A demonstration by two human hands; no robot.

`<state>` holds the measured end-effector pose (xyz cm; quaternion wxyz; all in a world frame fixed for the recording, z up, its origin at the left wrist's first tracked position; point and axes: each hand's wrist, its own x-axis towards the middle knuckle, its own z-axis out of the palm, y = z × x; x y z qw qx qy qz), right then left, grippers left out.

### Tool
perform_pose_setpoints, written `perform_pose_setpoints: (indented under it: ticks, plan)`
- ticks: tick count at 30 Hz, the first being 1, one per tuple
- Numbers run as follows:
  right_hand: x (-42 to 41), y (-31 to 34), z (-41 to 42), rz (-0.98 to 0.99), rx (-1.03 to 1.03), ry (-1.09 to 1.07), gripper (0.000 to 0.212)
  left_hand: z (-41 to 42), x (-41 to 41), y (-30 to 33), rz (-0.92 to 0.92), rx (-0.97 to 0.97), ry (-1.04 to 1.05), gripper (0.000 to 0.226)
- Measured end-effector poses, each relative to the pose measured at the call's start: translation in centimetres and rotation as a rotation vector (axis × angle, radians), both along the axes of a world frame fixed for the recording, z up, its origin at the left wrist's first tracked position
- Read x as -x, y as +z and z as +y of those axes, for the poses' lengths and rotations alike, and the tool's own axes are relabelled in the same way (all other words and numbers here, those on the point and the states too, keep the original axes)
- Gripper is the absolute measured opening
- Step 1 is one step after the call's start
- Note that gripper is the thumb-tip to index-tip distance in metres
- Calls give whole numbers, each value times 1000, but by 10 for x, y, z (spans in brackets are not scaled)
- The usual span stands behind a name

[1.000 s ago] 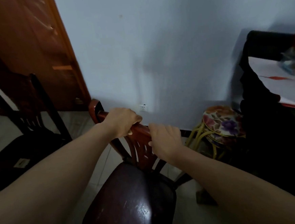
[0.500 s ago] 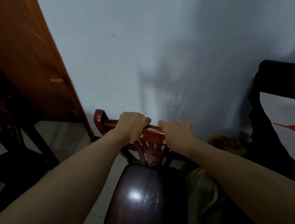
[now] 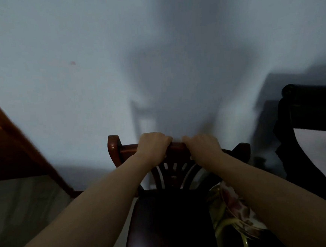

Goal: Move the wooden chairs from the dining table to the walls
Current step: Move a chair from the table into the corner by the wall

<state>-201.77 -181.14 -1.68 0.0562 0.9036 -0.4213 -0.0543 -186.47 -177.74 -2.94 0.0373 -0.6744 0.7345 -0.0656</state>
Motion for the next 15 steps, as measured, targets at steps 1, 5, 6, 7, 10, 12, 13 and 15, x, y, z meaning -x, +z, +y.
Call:
perform_pose_setpoints:
  ticks: [1, 5, 6, 7, 10, 12, 13, 15]
  plan:
    - [-2, -2, -9, -6, -3, -20, 39, -11, -2, -3, 15, 5, -5, 21]
    - [-9, -19, -50, -25, -14, -76, 41, -53, -11, -17, 56, -1, 7, 25]
    - [-10, -25, -61, -36, -21, -90, 41, -63, -13, -20, 68, -8, 24, 25]
    - [-11, -30, -71, -46, -25, -102, 41, -71, -16, -21, 85, -13, 44, 25]
    - [-14, -48, -100, -62, -7, -123, 41, -93, -26, -29, 131, -17, 109, 28]
    - [-17, -58, -120, -50, -19, -127, 41, -110, -31, -34, 131, -27, 144, 28]
    - [-18, -62, -131, -45, -29, -133, 42, -120, -33, -36, 127, -30, 158, 29]
    - [-21, -68, -149, -47, -46, -138, 42, -137, -34, -41, 130, -35, 189, 31]
